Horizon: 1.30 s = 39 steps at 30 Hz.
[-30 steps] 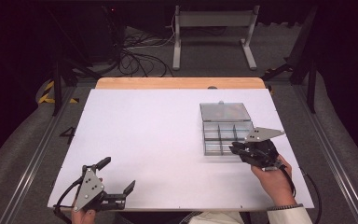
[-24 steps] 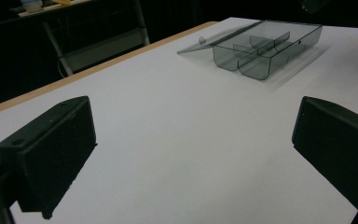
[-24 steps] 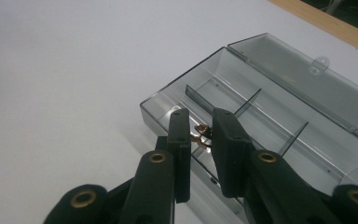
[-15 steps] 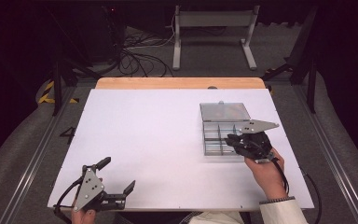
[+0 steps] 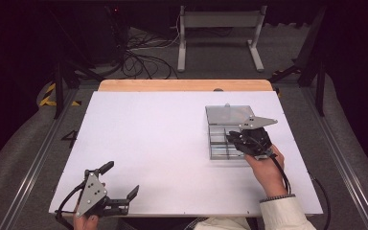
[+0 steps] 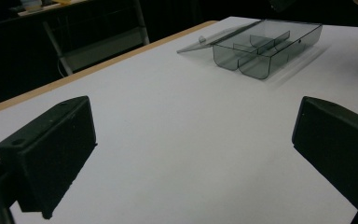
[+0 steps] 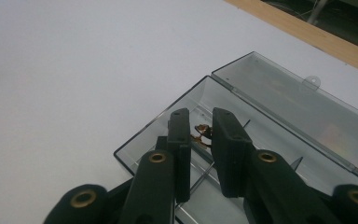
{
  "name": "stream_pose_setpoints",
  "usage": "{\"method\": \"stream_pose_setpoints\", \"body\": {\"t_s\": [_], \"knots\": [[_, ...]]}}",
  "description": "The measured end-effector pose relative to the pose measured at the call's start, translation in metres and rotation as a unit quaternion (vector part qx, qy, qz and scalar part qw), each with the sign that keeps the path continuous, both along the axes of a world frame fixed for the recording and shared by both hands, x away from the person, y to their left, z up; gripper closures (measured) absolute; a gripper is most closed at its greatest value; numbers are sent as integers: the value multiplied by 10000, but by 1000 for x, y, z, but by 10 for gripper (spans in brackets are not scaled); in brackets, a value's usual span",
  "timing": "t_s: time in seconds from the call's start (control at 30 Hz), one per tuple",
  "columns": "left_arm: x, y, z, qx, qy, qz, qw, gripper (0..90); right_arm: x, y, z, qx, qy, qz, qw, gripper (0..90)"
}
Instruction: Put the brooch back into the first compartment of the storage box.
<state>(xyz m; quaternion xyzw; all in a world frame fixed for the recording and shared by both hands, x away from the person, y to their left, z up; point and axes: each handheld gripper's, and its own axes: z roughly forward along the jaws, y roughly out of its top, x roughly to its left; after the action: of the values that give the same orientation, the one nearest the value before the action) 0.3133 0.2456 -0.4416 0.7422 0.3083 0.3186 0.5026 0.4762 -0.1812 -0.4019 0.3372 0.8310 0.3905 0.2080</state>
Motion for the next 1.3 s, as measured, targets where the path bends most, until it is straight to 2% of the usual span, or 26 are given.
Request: {"method": "stream_pose_setpoints", "body": {"t_s": [0.1,0.37,0.63,0.83,1.0,1.3], "knots": [[0,0,0,4,6,-2,10000,3,5,2,-1,56,21,-25,10000,783],[0,0,0,-2,9,-3,10000,3,13,7,-6,-54,-47,-226,9997,783],[0,0,0,0,4,1,10000,3,23,9,-13,58,-22,-416,9991,783],[0,0,0,-1,4,3,10000,2,28,18,-25,-78,4,-505,9987,783],[0,0,0,0,8,1,10000,3,32,19,-30,83,16,-595,9982,782],[0,0,0,-2,13,-7,10000,3,34,21,-39,159,-67,-762,9969,781]]}}
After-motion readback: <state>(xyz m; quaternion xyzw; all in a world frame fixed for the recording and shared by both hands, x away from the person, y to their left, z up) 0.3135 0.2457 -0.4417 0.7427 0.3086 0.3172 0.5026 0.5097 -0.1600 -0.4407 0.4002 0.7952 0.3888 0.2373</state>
